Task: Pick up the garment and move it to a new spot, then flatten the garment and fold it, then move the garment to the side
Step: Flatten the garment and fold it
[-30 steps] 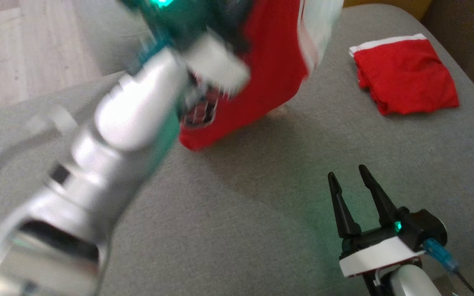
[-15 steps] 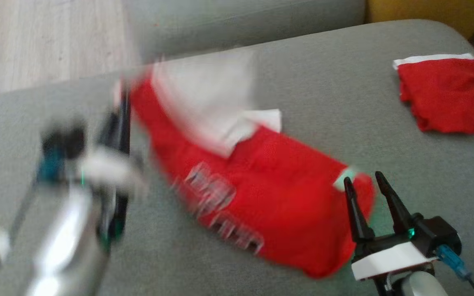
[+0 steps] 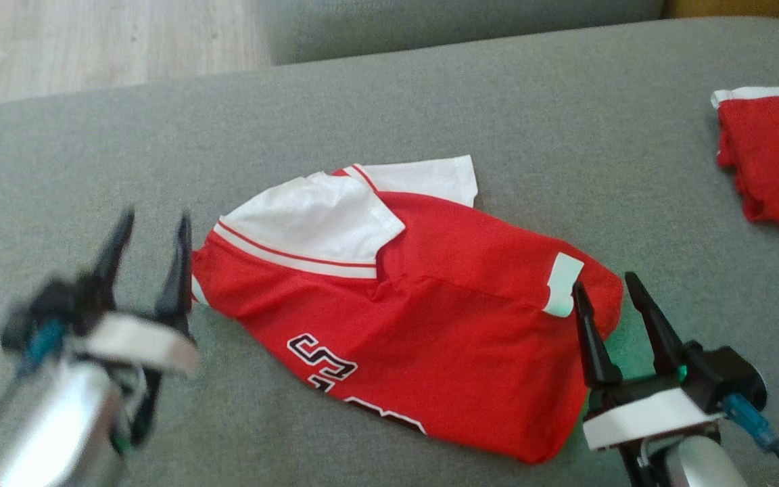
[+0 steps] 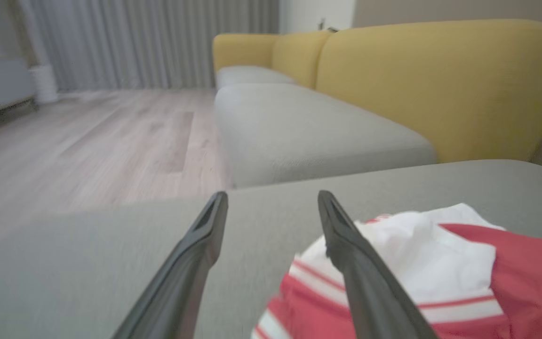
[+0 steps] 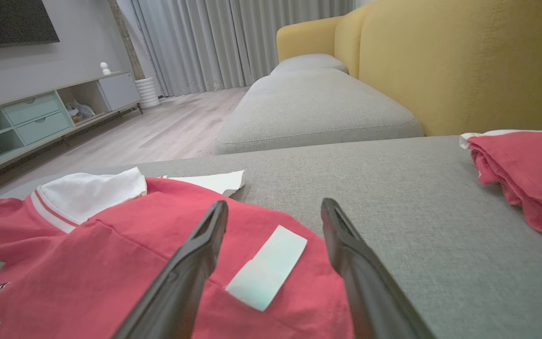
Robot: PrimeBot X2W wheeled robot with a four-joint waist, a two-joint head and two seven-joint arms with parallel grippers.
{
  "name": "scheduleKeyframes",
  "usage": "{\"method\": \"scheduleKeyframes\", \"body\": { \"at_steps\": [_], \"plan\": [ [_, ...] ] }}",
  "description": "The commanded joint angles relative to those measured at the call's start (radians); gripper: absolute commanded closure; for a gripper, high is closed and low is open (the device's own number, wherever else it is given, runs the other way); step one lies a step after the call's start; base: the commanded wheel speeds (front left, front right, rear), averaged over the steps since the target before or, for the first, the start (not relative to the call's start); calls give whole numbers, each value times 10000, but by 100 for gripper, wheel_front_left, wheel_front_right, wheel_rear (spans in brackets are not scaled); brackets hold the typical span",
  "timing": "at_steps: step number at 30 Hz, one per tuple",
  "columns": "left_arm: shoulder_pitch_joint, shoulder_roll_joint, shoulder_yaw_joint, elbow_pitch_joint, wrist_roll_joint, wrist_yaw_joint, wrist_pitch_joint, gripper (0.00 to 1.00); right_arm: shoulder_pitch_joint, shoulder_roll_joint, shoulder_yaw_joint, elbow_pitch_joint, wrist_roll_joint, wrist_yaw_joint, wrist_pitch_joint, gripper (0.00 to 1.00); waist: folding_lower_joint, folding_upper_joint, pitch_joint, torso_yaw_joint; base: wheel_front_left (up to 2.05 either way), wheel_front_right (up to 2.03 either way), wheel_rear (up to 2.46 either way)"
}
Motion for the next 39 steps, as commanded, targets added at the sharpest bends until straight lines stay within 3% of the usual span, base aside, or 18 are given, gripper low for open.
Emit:
{"method": "scheduleKeyframes", "body": {
  "at_steps": [1,3,8,12,17,22,28,29,30,32,34,36,39],
  "plan": [
    [-1169,625,197,-523,303,-204,350,0,-441,-43,292,-320,-105,-7,-36,0,0,0,206,-47,0,0,0],
    [-2148,1080,-173,-810,695,-685,1177,0,-588,-43,400,-316,-128,-7,-36,0,0,0,439,-136,0,0,0],
    [-4464,1434,-1328,-543,704,-1567,3415,0,-1023,-43,658,-296,-142,-7,-36,0,0,0,1118,-575,0,0,0],
    [-5454,1505,-2406,-77,69,-1661,4800,0,-1261,-43,763,-305,-89,-7,-36,0,0,0,1474,-913,0,0,0],
    [-6489,2052,-4106,501,-1456,-1670,6431,0,-1579,-43,895,-355,31,-7,-36,0,0,0,2027,-1429,0,0,0],
    [-6880,2618,-5184,967,-2237,-1672,6812,0,-1692,-43,927,-386,146,-7,-36,0,0,0,2317,-1745,0,0,0],
    [-7050,2801,-6045,1128,-3087,-1673,6514,0,-1761,-43,917,-377,241,-7,-36,0,0,0,2432,-1874,0,0,0],
    [-7120,2843,-6198,1123,-3132,-1673,6436,14,-1777,-43,924,-377,255,-7,-36,0,0,0,2438,-1893,0,0,0],
    [-7186,2875,-6353,1108,-3186,-1673,6345,45,-1795,-43,934,-376,265,-7,-36,0,0,0,2441,-1914,0,0,0],
    [-7317,2931,-6623,1122,-3270,-1673,6139,64,-1824,-43,947,-380,288,-7,-36,0,0,0,2431,-1952,0,0,0],
    [-7463,2985,-6924,1141,-3220,-1673,5896,76,-1825,-43,949,-380,303,-7,-36,0,0,0,2402,-1977,0,0,0],
    [-7608,3018,-7238,1118,-3143,-1673,5620,99,-1803,-43,943,-373,305,-7,-36,0,0,0,2364,-1982,0,0,0],
    [-7839,3073,-7641,1095,-2965,-1673,5081,100,-1747,-43,909,-344,294,-7,-36,0,0,0,2274,-1954,0,0,0]
  ]
}}
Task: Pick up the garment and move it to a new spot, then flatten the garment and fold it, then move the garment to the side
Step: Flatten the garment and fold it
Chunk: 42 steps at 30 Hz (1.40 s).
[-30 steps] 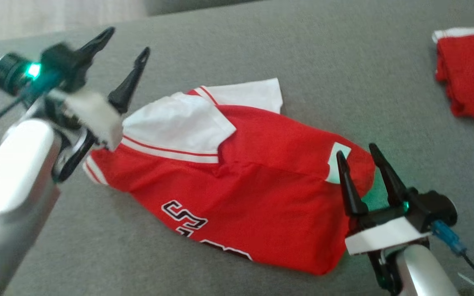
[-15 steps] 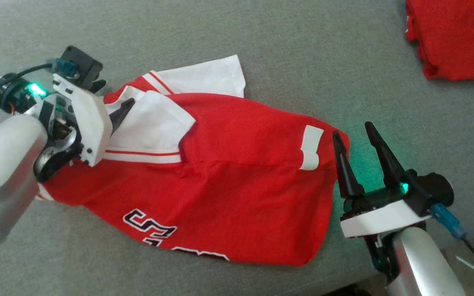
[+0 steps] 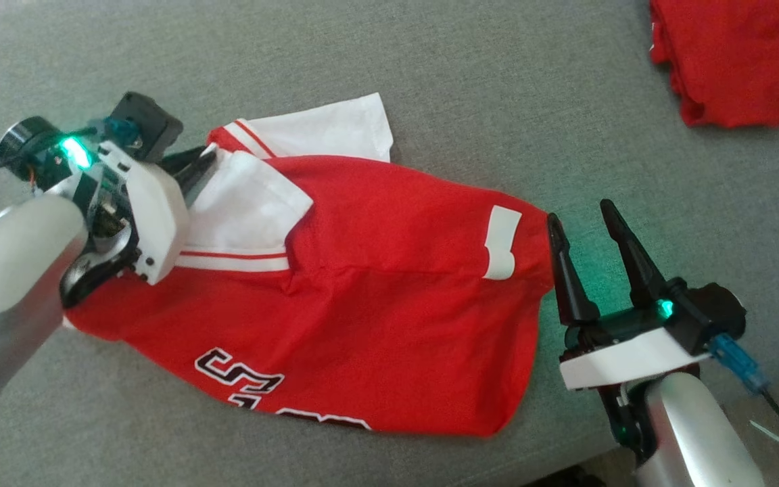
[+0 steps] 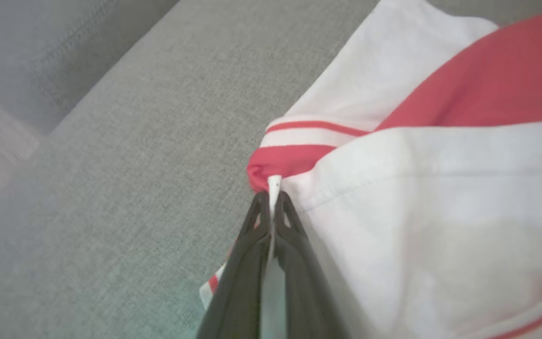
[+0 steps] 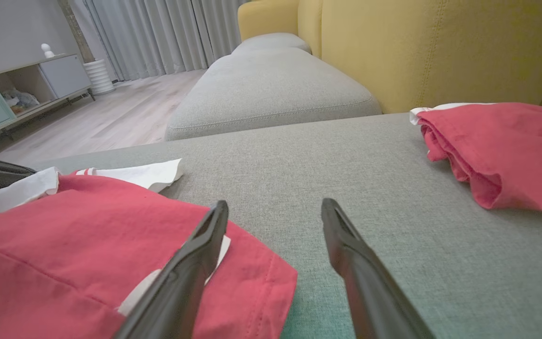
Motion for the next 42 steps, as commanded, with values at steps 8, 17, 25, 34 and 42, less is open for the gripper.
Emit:
{"method": "scheduleKeyframes", "body": {
  "at_steps": [8,17,25,34,42],
  "plan": [
    [-1019,517,-17,-724,1104,16,-1871,100,30,-39,146,-179,-21,-7,-36,0,0,0,-500,161,0,0,0],
    [524,1079,-183,-3247,1230,726,-2265,100,355,-39,97,-191,-2,-7,-36,0,0,0,-909,303,0,0,0],
    [3171,758,-337,-4803,2363,2836,-3337,0,541,-39,-20,-213,-26,-7,-36,0,0,0,-930,782,0,0,0],
    [3755,126,-367,-4362,3721,4049,-4027,0,504,-39,97,-147,-149,-7,-36,0,0,0,-1047,1256,0,0,0],
    [3740,-77,-394,-4338,4615,3597,-3477,0,449,-39,142,-121,-69,-7,-36,0,0,0,-936,1142,0,0,0]
  ]
}}
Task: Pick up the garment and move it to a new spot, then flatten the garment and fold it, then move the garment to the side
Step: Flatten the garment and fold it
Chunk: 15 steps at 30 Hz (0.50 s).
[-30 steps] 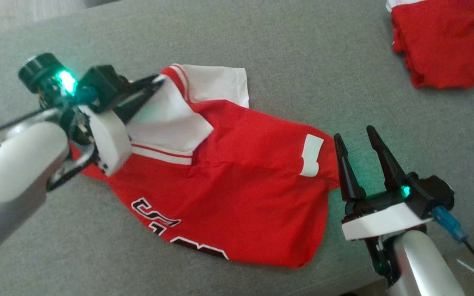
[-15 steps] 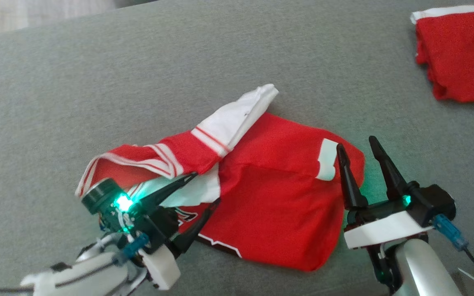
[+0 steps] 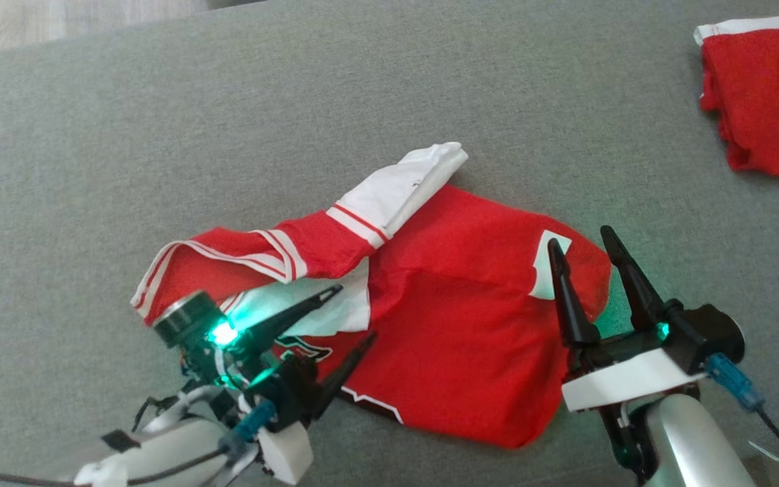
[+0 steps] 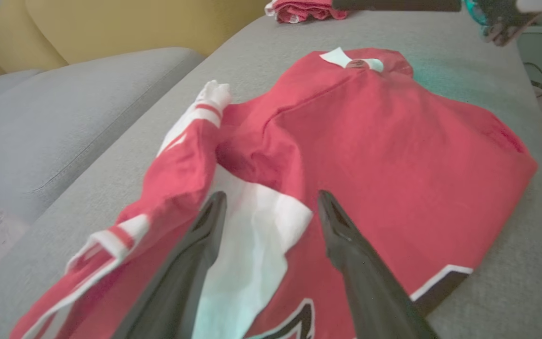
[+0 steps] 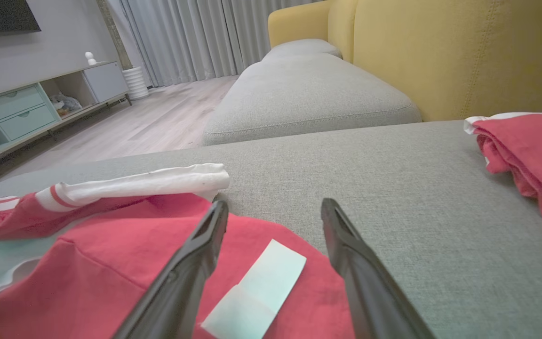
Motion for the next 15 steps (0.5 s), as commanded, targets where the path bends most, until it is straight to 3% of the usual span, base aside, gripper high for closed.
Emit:
{"method": "scheduleKeyframes", "body": {
  "at_steps": [1,5,11,13,14,15],
  "plan": [
    [-153,127,396,-159,249,-130,147,0,-33,-37,219,-272,31,-7,-36,0,0,0,24,-44,0,0,0],
    [-53,33,391,30,547,-369,467,0,-65,-37,230,-269,72,-7,-36,0,0,0,57,-123,0,0,0],
    [2,-21,389,252,764,-387,685,0,-92,-37,189,-271,133,-7,-36,0,0,0,65,-170,0,0,0],
    [-1,-16,389,269,804,-370,694,54,-84,-37,173,-270,144,-7,-36,0,0,0,60,-166,0,0,0],
    [-6,-16,389,267,816,-361,698,63,-80,-37,163,-272,151,-7,-36,0,0,0,59,-160,0,0,0],
    [-11,-19,389,259,822,-353,705,80,-76,-37,153,-272,160,-7,-36,0,0,0,56,-151,0,0,0]
  ]
}}
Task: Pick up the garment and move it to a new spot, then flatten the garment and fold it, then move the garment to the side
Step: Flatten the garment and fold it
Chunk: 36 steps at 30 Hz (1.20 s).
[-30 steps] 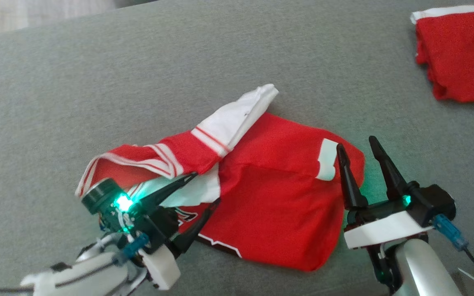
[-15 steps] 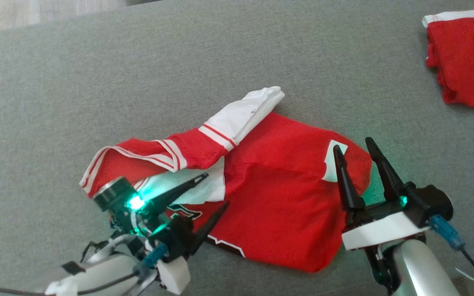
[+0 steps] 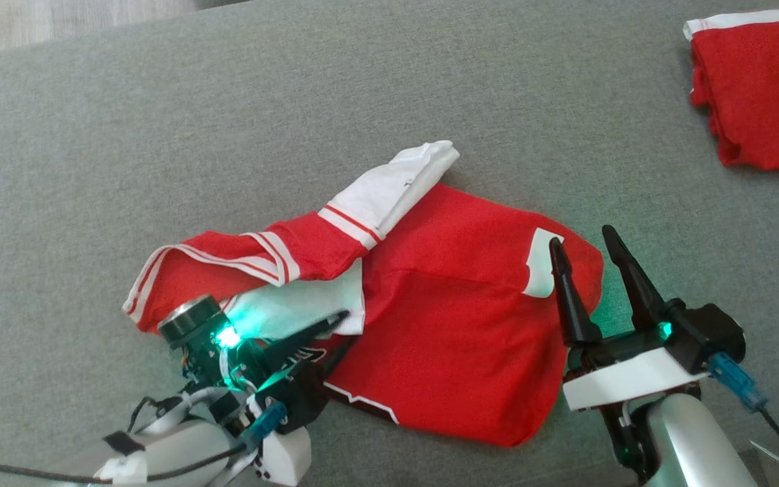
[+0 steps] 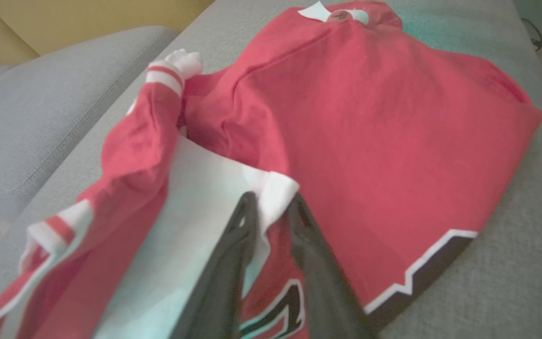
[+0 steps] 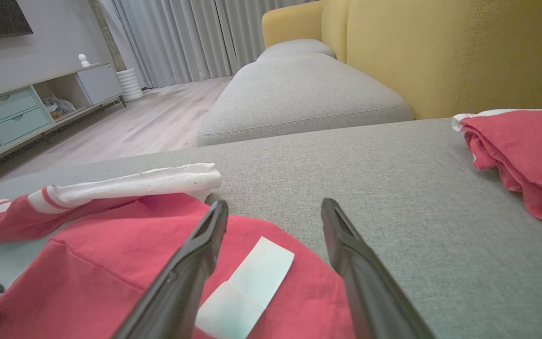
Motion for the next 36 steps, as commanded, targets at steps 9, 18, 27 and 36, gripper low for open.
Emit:
{"method": "scheduleKeyframes", "body": {
  "at_steps": [9,18,27,36],
  "plan": [
    [-68,206,403,-486,-24,73,139,100,-14,-37,145,-236,55,-7,-36,0,0,0,-138,102,0,0,0],
    [-39,754,768,-1699,-366,373,251,100,174,-37,-241,880,111,-7,-36,0,0,0,-459,282,0,0,0],
    [-71,943,809,-1903,-499,326,285,100,411,-39,28,1549,1635,-7,-36,0,0,0,-511,541,0,0,0],
    [-97,886,822,-1673,-554,338,125,100,925,-755,994,1322,3444,-7,-36,0,0,0,-445,558,0,0,0]
  ]
}}
